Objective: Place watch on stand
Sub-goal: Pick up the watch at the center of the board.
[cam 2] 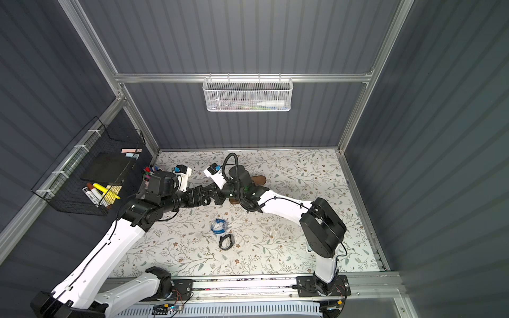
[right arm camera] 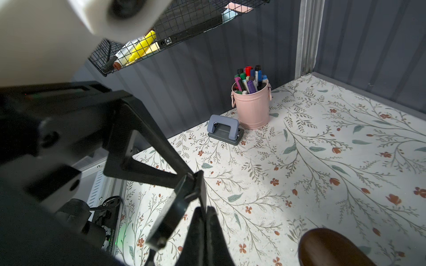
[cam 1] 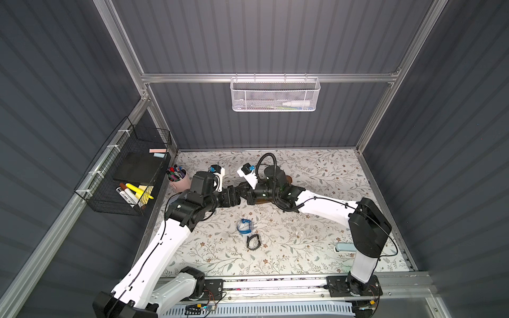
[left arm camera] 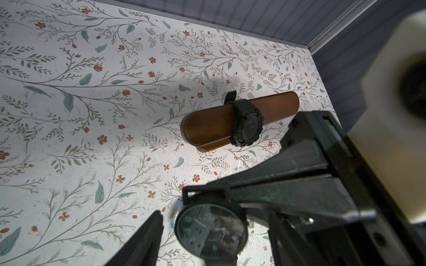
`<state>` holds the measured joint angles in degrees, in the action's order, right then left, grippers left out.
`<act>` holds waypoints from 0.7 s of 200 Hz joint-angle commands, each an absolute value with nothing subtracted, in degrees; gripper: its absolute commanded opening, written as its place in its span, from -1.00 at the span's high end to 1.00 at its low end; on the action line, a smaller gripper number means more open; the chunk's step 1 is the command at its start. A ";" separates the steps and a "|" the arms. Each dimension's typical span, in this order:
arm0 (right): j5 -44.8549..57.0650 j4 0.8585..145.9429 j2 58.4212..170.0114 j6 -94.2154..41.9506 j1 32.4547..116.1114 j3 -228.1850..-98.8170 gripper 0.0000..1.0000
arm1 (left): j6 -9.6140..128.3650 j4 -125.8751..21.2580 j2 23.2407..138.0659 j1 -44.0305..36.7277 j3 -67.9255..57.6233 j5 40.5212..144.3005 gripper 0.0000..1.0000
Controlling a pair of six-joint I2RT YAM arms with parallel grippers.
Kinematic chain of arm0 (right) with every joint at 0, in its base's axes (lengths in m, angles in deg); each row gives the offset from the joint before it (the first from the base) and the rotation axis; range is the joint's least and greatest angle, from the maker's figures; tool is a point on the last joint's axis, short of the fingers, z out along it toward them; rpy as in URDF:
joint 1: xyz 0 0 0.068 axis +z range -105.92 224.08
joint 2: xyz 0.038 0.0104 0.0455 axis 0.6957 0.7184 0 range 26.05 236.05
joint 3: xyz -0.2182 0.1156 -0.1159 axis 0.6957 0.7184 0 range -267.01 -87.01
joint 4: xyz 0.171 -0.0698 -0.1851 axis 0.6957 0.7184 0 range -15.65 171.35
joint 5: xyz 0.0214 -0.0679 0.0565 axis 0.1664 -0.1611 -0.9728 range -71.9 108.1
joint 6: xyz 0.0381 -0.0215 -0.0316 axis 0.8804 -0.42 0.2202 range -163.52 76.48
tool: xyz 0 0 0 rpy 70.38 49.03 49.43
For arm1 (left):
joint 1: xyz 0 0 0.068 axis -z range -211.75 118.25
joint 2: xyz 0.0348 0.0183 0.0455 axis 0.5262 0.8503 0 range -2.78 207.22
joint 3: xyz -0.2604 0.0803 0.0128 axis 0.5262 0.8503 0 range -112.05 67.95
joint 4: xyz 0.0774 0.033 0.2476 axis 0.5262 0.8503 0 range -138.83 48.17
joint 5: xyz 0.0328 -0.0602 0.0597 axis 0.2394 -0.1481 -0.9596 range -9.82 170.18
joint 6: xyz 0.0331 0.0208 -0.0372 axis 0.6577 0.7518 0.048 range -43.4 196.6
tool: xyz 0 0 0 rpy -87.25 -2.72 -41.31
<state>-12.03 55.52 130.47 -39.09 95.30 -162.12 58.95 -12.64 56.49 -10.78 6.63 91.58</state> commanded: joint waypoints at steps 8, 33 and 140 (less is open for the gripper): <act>-12.06 55.43 131.00 -39.66 95.56 -163.28 1.00 | 60.71 -10.77 56.66 -10.66 3.04 89.74 -0.38; -12.09 55.46 130.79 -39.67 95.50 -163.12 1.00 | 60.15 -11.92 57.29 -10.66 3.60 89.61 -0.30; -12.22 55.38 130.90 -39.65 95.50 -163.16 1.00 | 59.37 -11.87 57.49 -10.68 5.73 90.15 -0.24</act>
<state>-11.63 56.18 130.47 -39.09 95.24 -162.12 59.43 -12.62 57.87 -10.78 4.73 90.60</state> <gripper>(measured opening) 0.051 0.628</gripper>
